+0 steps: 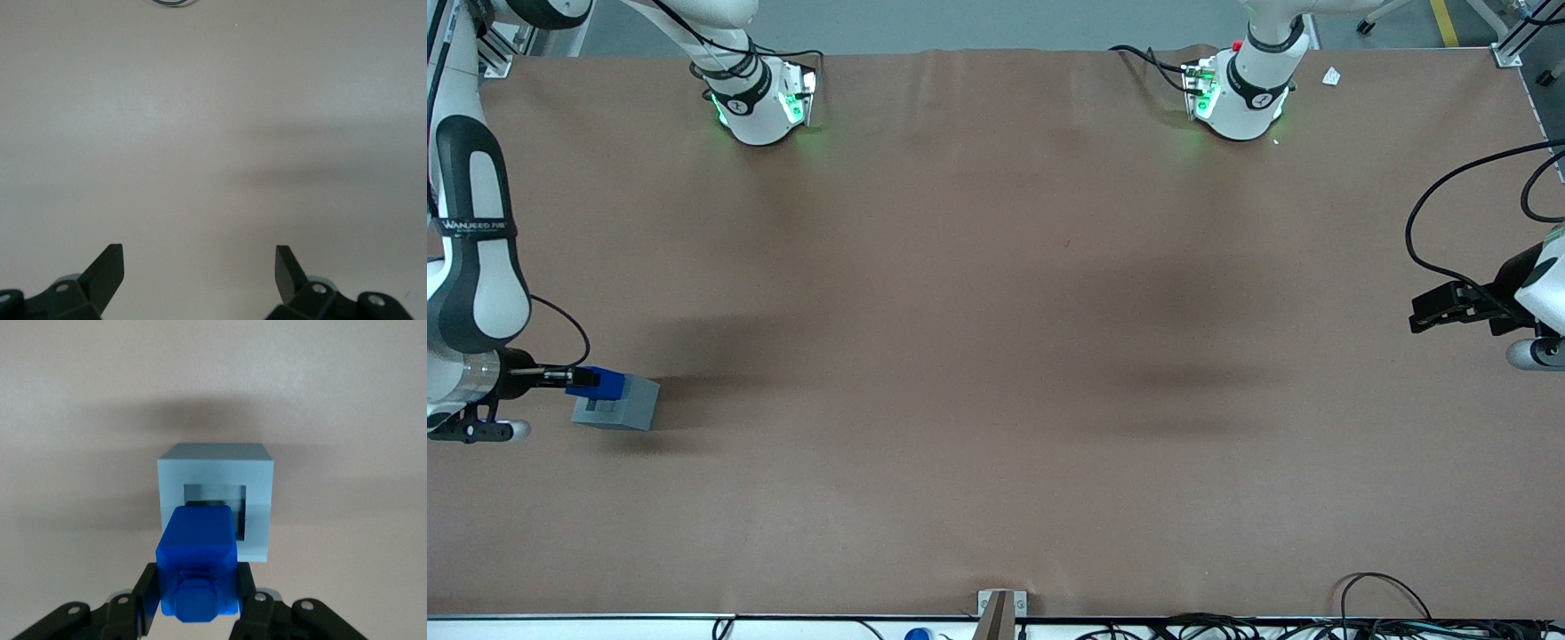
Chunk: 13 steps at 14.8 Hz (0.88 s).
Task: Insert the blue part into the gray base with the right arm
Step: 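Carry the blue block over the gray base's opening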
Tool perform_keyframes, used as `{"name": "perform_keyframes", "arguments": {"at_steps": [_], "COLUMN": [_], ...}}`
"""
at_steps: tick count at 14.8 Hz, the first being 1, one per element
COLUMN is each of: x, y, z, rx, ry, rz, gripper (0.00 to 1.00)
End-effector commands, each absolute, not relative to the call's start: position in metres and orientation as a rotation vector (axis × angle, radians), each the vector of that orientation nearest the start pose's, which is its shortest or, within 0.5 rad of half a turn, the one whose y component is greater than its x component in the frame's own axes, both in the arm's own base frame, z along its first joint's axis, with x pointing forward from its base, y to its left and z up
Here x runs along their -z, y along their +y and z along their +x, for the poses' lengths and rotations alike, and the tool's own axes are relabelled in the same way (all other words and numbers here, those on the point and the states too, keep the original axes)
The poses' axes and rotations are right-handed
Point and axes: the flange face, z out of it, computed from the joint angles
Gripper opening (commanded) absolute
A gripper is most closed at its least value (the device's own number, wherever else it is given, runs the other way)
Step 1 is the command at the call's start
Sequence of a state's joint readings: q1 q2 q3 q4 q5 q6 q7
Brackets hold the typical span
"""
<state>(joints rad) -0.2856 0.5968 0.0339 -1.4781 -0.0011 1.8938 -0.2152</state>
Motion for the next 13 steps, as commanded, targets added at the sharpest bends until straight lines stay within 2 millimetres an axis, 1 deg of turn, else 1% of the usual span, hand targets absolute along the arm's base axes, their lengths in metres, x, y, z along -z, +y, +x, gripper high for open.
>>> {"name": "perform_keyframes", "arguments": {"at_steps": [1,4,5,7,13], "x": [-0.306,-0.303,-0.306,-0.309,-0.309], "y": [-0.174,-0.180,-0.182,-0.183,-0.185], "z": [0.672,0.672,0.674,0.676,0.682], "rx": [-0.269,-0.265,-0.253,-0.242,-0.218], "ry": [0.083,0.087,0.087,0.087,0.109], "rz": [-3.065,-3.067,-3.073,-3.077,-3.083], "gripper": [0.00,0.00,0.00,0.00,0.00]}}
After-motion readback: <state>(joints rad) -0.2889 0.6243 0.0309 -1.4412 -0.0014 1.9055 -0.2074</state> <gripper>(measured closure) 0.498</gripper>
